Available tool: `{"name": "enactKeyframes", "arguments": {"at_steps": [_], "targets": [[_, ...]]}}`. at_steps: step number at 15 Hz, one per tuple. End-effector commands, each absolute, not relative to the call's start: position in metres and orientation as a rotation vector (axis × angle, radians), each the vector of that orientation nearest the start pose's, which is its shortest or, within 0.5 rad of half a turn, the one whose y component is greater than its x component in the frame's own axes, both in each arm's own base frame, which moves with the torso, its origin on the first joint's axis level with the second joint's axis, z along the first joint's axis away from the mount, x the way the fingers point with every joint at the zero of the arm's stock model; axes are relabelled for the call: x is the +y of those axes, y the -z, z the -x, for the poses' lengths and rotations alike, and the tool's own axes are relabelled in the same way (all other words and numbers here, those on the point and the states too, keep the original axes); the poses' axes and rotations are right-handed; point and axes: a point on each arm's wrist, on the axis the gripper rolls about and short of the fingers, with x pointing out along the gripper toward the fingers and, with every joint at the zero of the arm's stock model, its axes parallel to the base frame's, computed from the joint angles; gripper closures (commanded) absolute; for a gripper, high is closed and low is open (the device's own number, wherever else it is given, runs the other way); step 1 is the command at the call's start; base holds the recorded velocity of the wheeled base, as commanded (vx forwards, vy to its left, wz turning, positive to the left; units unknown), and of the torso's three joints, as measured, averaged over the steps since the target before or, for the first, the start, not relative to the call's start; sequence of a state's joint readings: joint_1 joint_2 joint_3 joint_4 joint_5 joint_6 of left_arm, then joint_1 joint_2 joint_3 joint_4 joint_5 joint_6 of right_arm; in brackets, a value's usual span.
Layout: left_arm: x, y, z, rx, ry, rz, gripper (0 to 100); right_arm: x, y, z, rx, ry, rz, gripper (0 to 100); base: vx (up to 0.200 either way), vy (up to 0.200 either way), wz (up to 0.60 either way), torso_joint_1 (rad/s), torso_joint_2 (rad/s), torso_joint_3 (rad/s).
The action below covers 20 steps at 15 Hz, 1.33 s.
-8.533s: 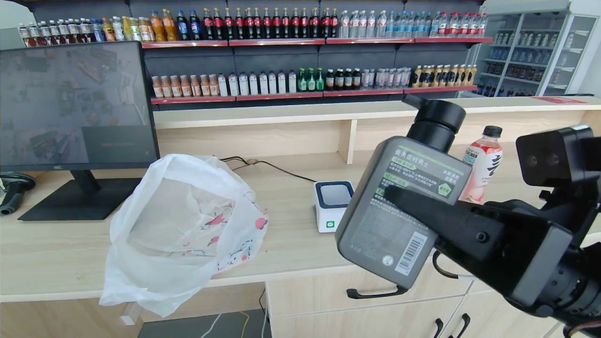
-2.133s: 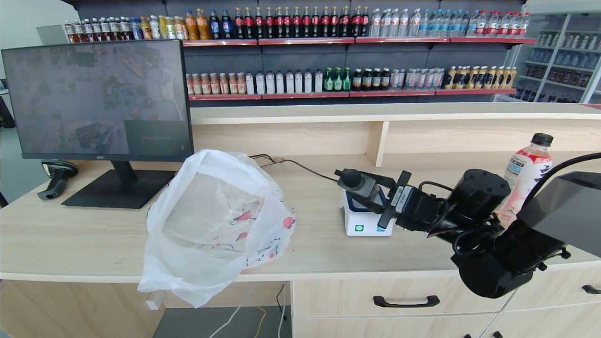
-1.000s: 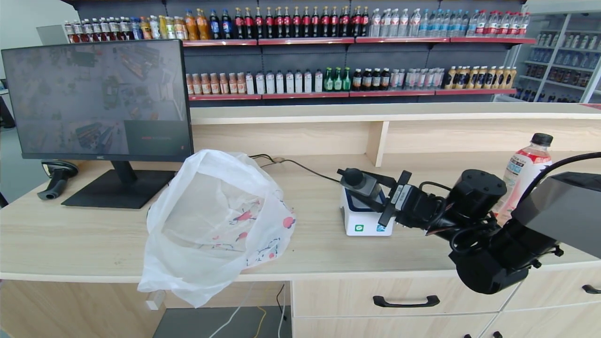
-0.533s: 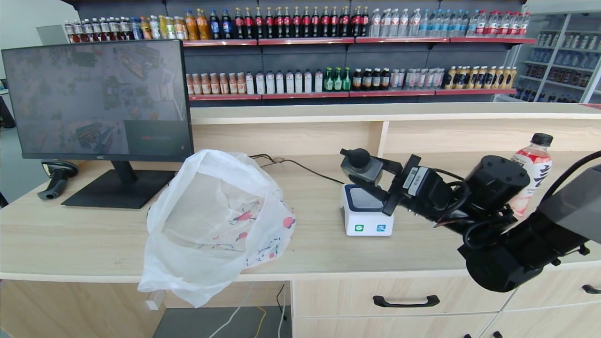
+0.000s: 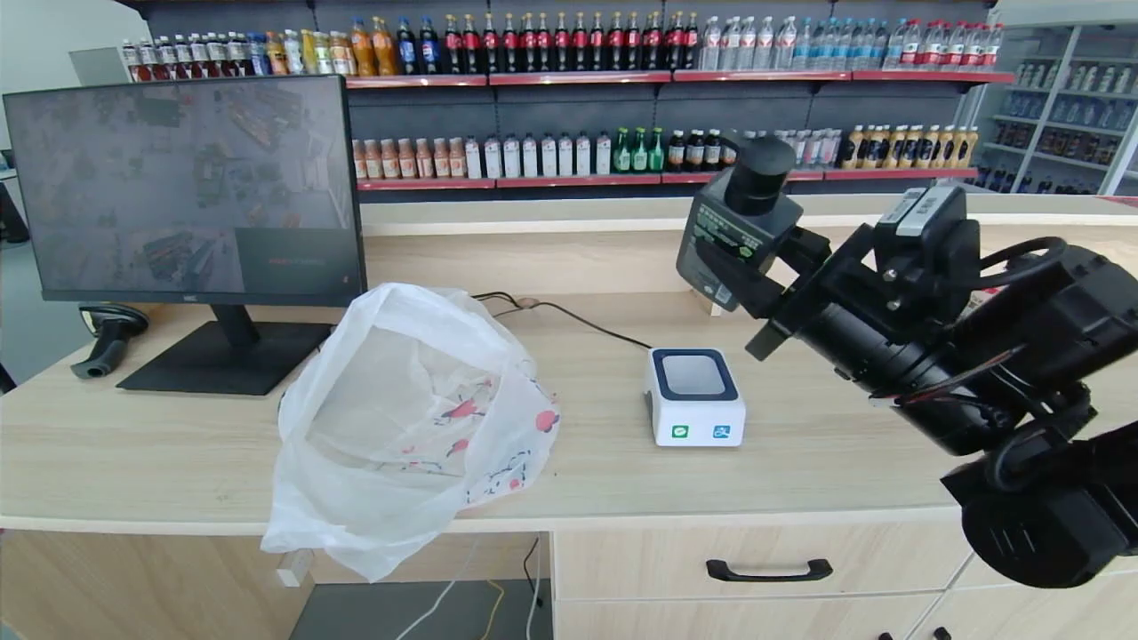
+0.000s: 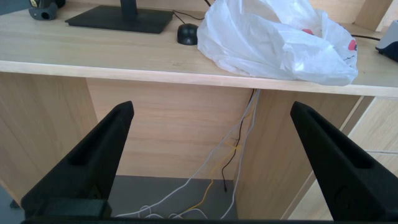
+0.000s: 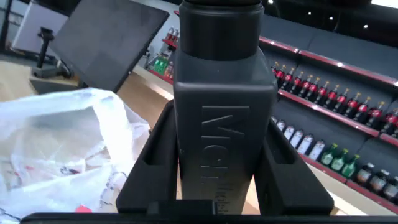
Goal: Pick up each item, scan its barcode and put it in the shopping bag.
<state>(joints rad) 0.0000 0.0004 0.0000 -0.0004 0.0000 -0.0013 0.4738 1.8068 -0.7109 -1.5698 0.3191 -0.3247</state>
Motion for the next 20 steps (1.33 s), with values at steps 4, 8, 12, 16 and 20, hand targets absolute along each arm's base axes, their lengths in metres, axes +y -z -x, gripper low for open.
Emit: {"name": "enactKeyframes", "arguments": {"at_steps": [4, 8, 12, 16, 20], "targets": [[0.0, -0.075, 0.023, 0.0, 0.0, 0.002, 0, 0.144, -0.232, -0.215, -0.562, -0.802, 0.031, 100, 0.0, 0.0, 0.0, 0.0, 0.0, 0.0], [0.0, -0.076, 0.023, -0.002, 0.0, 0.002, 0, 0.148, -0.232, -0.201, -0.546, -0.898, -0.013, 100, 0.0, 0.0, 0.0, 0.0, 0.0, 0.0], [0.0, -0.075, 0.023, 0.0, 0.0, 0.002, 0, 0.144, -0.2, -0.184, -0.404, -0.941, 0.002, 100, 0.0, 0.0, 0.0, 0.0, 0.0, 0.0], [0.0, -0.076, 0.023, -0.002, 0.0, 0.002, 0, 0.132, -0.201, -0.198, -0.322, -0.878, -0.173, 100, 0.0, 0.0, 0.0, 0.0, 0.0, 0.0], [0.0, -0.076, 0.023, -0.002, 0.0, 0.002, 0, 0.118, -0.179, -0.204, -0.264, -0.768, -0.07, 100, 0.0, 0.0, 0.0, 0.0, 0.0, 0.0]]}}
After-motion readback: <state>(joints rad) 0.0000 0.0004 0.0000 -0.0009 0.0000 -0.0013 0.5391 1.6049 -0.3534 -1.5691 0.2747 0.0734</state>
